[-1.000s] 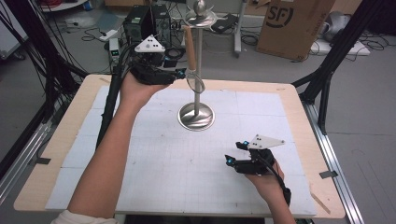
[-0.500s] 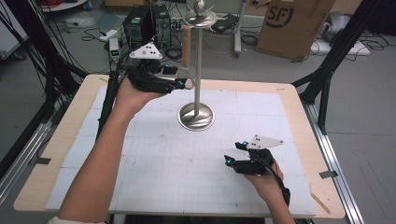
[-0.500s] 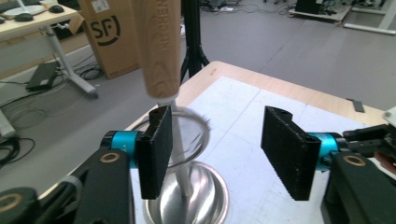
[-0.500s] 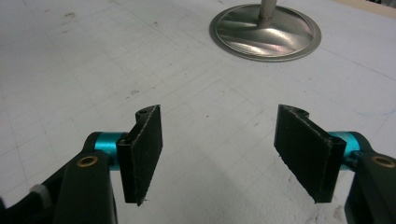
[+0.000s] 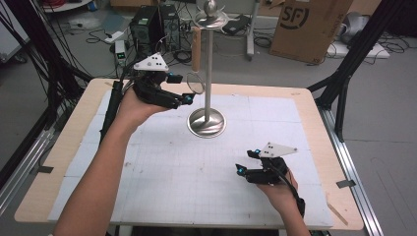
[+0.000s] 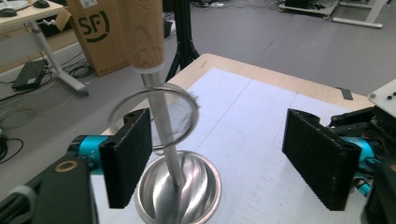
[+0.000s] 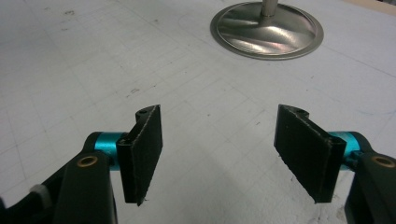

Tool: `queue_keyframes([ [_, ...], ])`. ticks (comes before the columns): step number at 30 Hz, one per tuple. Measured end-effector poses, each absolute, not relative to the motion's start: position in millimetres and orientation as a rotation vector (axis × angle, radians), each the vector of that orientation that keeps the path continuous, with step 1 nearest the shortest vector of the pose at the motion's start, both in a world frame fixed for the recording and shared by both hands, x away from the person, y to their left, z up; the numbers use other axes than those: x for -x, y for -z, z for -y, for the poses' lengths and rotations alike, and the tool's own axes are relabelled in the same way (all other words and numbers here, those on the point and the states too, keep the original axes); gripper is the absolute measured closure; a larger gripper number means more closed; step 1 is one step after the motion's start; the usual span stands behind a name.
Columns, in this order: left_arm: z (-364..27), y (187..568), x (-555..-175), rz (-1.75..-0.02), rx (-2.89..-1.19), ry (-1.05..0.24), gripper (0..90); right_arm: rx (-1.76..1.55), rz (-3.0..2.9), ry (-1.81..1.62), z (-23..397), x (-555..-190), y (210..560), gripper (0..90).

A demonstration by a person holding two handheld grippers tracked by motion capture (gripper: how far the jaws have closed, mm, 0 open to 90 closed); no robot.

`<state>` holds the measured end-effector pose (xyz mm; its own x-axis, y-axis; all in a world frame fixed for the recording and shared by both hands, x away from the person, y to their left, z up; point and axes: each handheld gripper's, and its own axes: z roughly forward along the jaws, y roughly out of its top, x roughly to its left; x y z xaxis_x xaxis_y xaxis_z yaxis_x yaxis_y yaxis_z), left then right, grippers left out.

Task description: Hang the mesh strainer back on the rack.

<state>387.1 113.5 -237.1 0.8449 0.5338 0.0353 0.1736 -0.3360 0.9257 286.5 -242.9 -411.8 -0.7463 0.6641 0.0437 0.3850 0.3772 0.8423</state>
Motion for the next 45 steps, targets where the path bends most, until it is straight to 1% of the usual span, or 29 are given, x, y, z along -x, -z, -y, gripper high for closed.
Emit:
queue_keyframes([
  [3,-116,241,-386,-0.529,-1.899,-0.403,21.5,-0.922,-2.34,-1.308,243,-286,412,31.9],
  [8,-121,249,-383,-0.536,-1.915,-0.416,20.0,-0.919,-2.344,-1.306,241,-287,412,31.9],
  [26,-133,277,-368,-0.537,-1.911,-0.374,16.8,-0.92,-2.348,-1.302,241,-286,413,31.8],
  [45,-144,318,-350,-0.552,-1.956,-0.357,16.0,-0.92,-2.342,-1.304,242,-286,412,31.7],
])
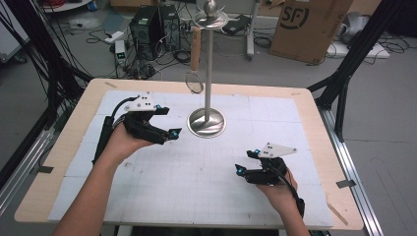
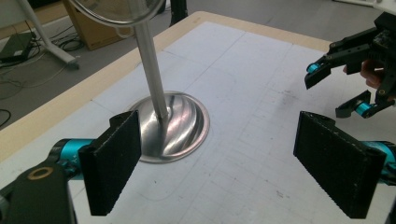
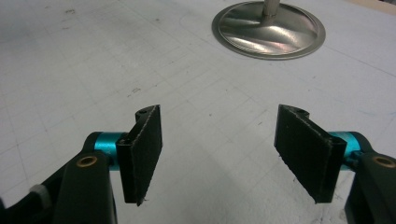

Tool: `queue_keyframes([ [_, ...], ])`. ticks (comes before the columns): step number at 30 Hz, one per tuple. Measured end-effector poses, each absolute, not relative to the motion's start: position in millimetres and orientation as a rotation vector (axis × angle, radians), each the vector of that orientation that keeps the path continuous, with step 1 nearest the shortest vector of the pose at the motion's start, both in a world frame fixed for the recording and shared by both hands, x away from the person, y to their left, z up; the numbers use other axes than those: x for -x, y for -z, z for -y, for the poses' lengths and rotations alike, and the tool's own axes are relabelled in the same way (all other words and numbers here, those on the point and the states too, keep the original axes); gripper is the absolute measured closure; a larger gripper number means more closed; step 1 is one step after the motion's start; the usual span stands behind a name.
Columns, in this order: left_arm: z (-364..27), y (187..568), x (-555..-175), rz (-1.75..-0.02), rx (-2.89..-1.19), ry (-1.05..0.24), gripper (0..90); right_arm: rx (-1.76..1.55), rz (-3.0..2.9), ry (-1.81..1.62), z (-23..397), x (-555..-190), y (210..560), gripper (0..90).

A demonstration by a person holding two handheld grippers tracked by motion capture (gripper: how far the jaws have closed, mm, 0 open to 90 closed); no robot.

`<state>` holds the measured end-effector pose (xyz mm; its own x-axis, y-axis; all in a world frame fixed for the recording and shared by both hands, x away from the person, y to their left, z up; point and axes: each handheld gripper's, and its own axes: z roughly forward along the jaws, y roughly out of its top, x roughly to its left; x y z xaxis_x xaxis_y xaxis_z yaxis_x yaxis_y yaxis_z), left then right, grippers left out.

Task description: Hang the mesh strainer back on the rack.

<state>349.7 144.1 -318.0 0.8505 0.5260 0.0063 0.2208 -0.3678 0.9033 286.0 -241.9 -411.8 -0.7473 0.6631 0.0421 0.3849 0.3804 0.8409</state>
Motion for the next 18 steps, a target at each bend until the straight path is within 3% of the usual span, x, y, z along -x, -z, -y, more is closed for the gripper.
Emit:
queue_keyframes([
  [18,-149,339,-336,-0.56,-1.933,-0.358,16.0,-0.924,-2.334,-1.313,245,-287,411,31.6],
])
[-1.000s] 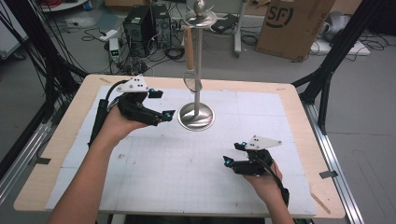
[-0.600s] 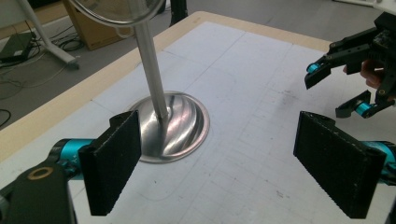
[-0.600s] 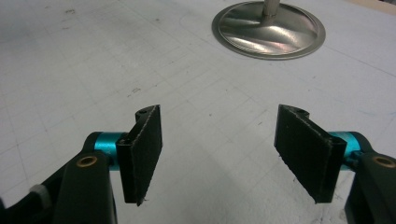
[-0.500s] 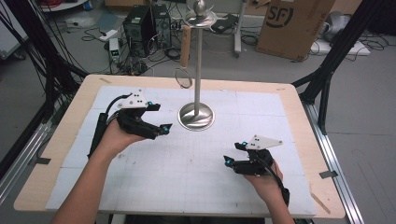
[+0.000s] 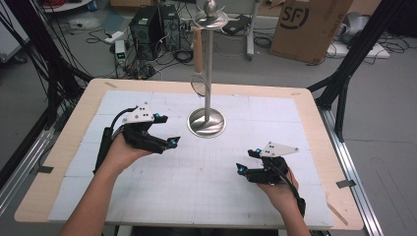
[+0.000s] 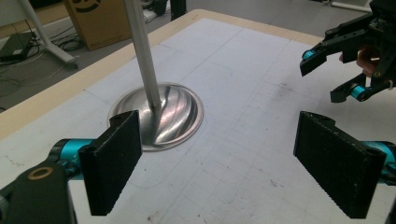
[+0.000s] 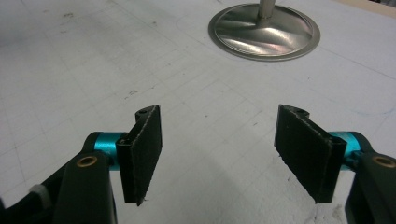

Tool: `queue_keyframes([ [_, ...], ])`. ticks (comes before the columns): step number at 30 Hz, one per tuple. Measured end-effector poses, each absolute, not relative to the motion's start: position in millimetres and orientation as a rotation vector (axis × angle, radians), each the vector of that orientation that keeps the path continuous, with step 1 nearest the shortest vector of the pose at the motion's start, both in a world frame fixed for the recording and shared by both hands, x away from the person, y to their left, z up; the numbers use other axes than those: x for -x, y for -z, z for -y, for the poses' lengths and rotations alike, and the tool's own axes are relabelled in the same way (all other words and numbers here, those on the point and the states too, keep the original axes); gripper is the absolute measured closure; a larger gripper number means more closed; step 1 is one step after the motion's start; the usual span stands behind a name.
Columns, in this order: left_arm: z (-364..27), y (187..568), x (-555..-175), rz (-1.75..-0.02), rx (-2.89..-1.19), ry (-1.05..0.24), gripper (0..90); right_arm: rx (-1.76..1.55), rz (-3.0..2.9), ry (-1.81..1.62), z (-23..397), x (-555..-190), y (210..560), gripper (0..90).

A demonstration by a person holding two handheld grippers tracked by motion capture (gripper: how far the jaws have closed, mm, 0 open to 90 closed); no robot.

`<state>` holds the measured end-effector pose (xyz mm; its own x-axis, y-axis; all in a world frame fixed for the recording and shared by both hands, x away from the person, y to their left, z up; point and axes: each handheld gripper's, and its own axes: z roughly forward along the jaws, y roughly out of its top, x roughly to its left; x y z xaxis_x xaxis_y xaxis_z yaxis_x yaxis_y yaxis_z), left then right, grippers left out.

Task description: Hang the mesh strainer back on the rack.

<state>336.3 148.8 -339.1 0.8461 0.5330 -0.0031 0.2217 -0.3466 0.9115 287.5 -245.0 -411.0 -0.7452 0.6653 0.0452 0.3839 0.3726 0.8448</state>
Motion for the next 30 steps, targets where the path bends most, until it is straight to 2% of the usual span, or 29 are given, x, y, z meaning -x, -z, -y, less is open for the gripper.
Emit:
queue_keyframes([
  [14,-151,358,-328,-0.582,-1.938,-0.356,16.0,-0.951,-2.313,-1.331,253,-287,410,30.7],
  [30,-144,362,-325,-0.571,-1.967,-0.369,16.0,-0.952,-2.288,-1.344,255,-287,407,28.5],
])
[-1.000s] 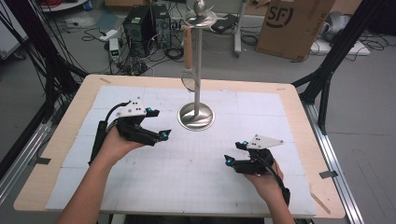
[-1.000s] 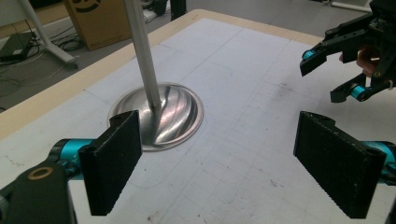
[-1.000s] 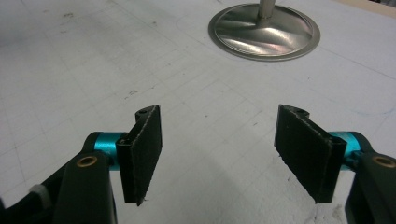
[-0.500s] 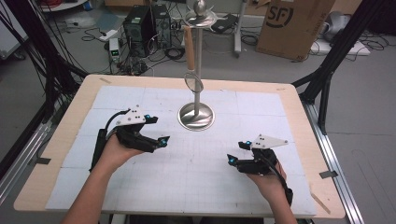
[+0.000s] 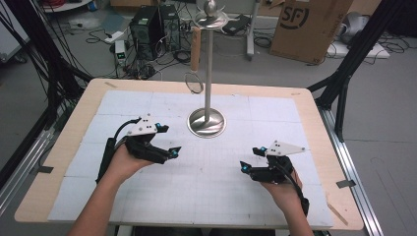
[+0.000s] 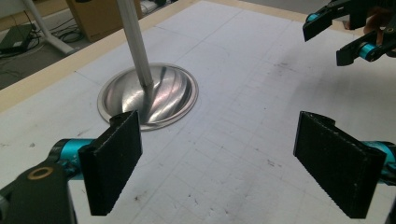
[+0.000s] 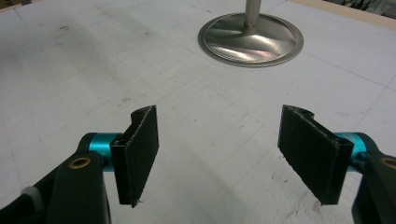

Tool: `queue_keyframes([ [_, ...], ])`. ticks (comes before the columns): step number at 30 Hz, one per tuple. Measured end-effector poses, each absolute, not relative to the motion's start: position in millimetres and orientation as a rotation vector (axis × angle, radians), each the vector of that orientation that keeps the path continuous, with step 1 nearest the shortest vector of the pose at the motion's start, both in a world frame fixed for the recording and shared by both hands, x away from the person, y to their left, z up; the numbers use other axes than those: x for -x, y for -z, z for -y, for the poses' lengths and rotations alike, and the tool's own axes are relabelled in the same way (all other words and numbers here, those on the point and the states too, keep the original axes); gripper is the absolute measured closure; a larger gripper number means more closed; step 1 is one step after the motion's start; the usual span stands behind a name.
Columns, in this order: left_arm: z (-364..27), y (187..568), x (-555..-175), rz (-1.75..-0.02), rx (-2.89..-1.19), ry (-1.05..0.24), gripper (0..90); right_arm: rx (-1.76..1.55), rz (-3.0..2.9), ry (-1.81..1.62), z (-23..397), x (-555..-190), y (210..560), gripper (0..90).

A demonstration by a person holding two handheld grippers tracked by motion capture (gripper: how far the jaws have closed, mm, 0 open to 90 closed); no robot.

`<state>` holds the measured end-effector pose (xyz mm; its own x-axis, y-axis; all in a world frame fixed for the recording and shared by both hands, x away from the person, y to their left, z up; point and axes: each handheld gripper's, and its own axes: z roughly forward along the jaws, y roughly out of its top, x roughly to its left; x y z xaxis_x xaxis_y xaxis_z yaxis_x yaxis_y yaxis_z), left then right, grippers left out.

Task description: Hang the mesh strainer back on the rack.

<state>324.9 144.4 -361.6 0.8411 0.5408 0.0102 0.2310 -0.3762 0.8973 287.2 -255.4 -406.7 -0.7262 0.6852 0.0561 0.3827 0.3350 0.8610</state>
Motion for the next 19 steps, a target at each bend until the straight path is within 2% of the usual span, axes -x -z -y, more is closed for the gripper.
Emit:
queue_keyframes([
  [19,-144.3,369.5,-323.9,-0.584,-1.966,-0.36,16.0,-0.972,-2.272,-1.344,257.2,-287.4,406.5,26.7],
])
